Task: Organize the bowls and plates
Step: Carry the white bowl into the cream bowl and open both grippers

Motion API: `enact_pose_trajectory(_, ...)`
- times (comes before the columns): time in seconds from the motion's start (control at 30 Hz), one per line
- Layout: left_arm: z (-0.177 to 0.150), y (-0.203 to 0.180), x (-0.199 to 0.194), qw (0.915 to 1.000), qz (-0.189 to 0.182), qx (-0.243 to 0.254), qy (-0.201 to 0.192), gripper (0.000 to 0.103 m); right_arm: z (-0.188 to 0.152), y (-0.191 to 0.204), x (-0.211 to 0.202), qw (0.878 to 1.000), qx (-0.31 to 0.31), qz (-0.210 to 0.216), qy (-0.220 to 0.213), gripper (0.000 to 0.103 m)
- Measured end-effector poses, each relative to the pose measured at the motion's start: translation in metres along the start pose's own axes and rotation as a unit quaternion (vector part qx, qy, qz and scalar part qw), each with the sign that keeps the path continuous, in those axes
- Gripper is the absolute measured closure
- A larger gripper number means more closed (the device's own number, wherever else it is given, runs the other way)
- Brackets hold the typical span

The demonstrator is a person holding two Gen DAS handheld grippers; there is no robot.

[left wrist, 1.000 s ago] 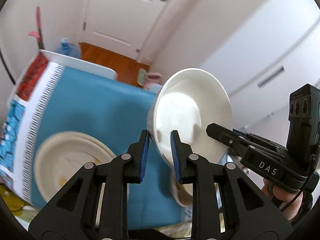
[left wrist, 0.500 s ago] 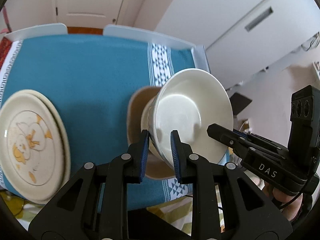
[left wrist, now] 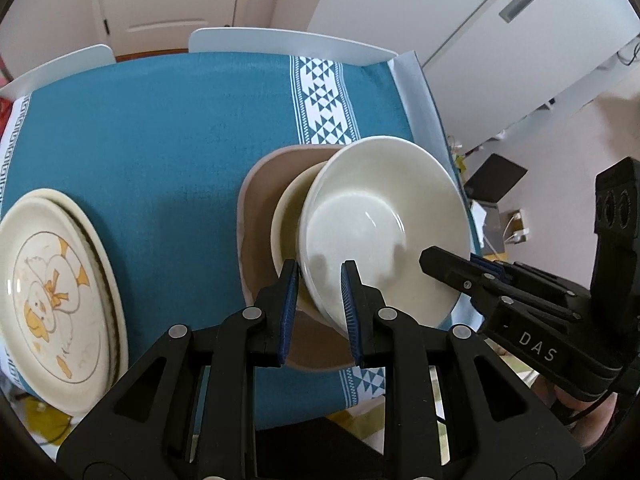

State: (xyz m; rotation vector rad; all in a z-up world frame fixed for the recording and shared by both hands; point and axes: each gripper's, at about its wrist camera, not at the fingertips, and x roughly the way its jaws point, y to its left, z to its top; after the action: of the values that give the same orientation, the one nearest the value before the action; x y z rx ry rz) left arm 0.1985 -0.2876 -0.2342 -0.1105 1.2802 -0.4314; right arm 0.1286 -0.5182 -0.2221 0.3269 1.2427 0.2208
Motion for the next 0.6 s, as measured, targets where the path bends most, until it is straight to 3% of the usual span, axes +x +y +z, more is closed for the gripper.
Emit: enact_pose_trajectory(0.6, 0.0036, -0.0101, 0.0083, 0.9979, 0.046, 0.046, 0.004, 0.084, 0.0016, -0.0019, 0.0031, 1.000, -0.007, -0.006, 0.009, 0.088)
